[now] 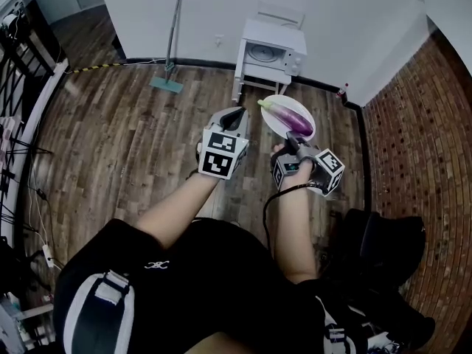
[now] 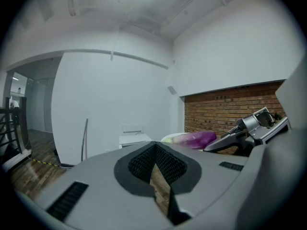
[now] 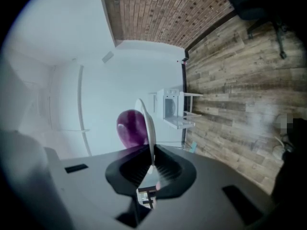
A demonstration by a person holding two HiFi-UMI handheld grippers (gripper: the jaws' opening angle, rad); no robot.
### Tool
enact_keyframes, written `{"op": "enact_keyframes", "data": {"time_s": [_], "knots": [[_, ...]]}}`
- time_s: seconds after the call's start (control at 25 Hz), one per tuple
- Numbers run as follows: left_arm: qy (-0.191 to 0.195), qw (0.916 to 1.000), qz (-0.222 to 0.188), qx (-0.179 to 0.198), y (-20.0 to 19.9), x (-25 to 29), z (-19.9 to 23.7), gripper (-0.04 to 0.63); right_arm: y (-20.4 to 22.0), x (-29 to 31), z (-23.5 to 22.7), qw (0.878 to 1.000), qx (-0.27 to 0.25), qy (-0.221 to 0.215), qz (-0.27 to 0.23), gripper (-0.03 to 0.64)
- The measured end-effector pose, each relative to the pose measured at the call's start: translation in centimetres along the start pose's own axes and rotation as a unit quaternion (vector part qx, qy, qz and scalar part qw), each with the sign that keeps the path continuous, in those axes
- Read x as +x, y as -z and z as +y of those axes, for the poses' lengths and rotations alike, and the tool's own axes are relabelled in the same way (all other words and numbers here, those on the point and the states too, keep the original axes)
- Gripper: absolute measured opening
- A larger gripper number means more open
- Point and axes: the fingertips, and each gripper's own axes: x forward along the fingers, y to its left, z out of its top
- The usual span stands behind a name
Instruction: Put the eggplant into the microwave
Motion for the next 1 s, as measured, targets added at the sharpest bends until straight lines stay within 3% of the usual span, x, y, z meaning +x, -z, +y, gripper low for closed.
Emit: {"op": "enact_keyframes", "data": {"time_s": [0.48,1.0], "knots": [[-0.020,0.9998,0.004,0.001,-0.1,3.0,-3.0,0.000,-4.8,0.2,0.0,1.000,-0.004,-0.009,0.013,0.031],[-0.019,0.9998,0.008,-0.001,0.0,8.6,-1.6,0.000,-7.6,4.4,0.1,1.000,-0.012,0.000,0.013,0.031]]}}
